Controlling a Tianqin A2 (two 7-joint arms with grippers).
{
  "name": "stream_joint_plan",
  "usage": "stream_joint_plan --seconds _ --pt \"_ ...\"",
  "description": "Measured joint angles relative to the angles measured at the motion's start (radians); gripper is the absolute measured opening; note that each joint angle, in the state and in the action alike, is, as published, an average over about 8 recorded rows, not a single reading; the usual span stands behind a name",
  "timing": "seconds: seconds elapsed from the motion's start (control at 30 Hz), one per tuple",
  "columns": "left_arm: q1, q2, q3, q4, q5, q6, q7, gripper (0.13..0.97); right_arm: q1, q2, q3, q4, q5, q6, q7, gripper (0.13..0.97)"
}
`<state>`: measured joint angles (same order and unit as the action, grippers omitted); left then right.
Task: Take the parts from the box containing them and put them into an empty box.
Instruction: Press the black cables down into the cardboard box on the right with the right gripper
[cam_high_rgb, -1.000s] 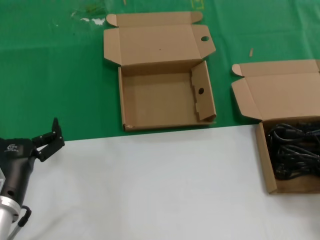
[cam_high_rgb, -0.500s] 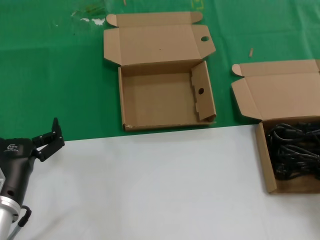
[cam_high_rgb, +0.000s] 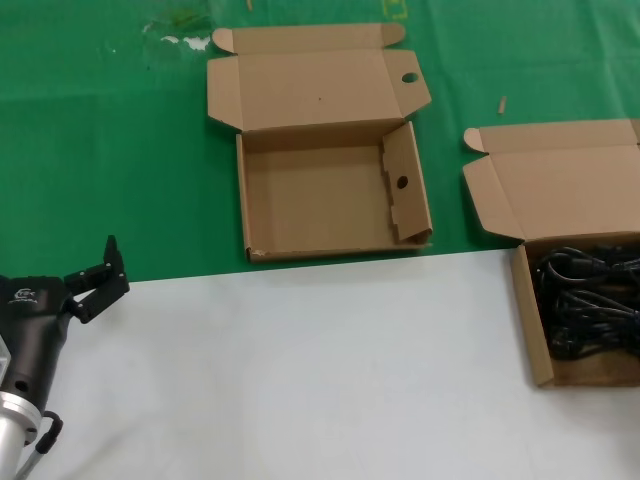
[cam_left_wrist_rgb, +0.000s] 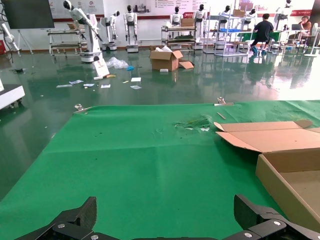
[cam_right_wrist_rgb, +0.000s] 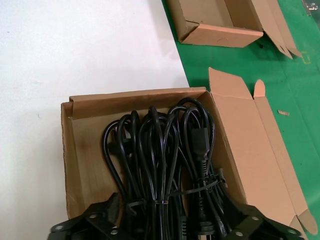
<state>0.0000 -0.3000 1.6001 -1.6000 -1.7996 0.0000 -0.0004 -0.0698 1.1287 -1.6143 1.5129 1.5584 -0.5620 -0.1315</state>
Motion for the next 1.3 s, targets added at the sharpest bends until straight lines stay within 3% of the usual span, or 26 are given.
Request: stream_joint_plan --seconds 0.3,0.57,0.87,1.13,1.3 --pt "0.000 0.000 0.000 0.000 0.000 0.000 0.000 0.966 -0.005 0.002 -0.008 0.006 -0.008 0.006 0.017 0.639" --pt "0.000 0.000 0.000 0.000 0.000 0.000 0.000 0.966 0.000 -0.003 -0.023 0.004 -0.018 0.008 0.028 0.423" --pt "0.000 0.000 0.000 0.000 0.000 0.000 0.000 0.966 0.005 -0.006 -0.034 0.004 -0.023 0.008 0.027 0.263" --pt "0.000 0.000 0.000 0.000 0.000 0.000 0.000 0.966 -0.020 0.001 -0.016 0.022 -0.020 0.023 0.027 0.226" --pt "0.000 0.000 0.000 0.000 0.000 0.000 0.000 0.966 -0.089 0.013 0.059 0.079 -0.007 0.047 0.043 0.220"
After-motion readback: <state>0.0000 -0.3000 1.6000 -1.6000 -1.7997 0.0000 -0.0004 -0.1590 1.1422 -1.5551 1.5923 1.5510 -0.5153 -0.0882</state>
